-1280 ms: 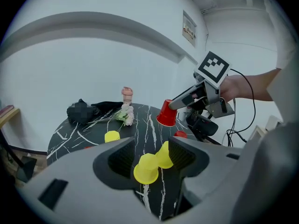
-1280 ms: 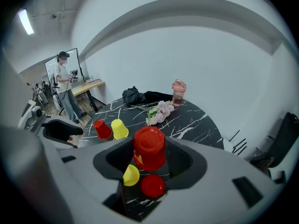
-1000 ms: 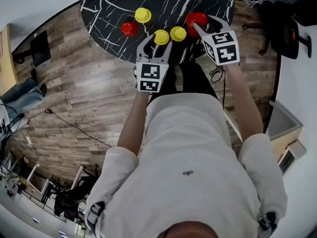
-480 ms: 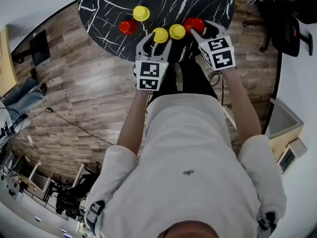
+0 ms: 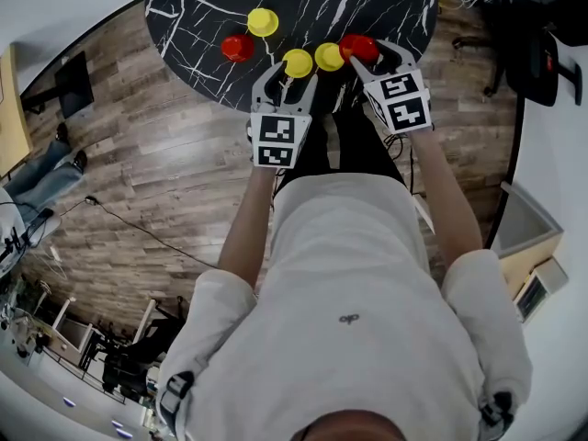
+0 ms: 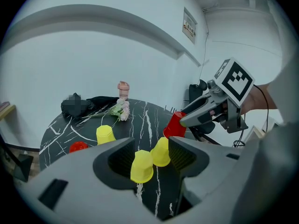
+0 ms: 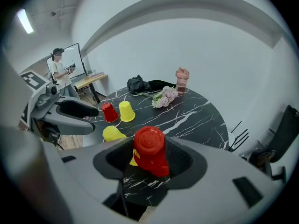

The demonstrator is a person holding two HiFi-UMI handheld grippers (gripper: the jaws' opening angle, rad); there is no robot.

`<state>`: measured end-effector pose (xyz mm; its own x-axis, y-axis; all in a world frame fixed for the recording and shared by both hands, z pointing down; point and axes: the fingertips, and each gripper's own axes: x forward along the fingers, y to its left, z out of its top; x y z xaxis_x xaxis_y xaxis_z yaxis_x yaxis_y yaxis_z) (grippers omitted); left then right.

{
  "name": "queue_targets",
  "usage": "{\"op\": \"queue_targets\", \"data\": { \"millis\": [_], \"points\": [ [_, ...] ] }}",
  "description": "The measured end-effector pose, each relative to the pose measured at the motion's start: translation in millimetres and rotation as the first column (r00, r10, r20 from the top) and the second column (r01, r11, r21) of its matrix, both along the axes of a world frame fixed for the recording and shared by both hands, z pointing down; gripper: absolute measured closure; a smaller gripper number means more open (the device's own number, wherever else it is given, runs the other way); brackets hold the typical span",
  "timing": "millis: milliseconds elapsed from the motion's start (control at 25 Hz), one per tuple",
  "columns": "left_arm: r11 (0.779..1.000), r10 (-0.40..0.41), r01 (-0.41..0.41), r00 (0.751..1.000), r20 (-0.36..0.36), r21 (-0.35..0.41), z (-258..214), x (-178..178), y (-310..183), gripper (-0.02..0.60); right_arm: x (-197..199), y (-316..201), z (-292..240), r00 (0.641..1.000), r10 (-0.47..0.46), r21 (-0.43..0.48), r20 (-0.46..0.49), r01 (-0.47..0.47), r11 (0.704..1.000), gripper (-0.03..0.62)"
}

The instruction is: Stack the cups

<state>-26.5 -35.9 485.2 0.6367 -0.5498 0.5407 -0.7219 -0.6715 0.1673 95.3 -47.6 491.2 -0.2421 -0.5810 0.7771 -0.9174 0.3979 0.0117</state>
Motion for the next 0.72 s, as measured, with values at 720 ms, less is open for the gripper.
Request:
{"op": "queue_targets", "data": {
  "millis": [720],
  "points": [
    [1.000,-0.006,0.006,1.000,0.004,0.004,-1.7,-3.0,-2.8,0.357,0.1,2.6,1.5,0.999,-0.019,-0.001,-0.026,0.019,1.000,0.370]
  ]
}}
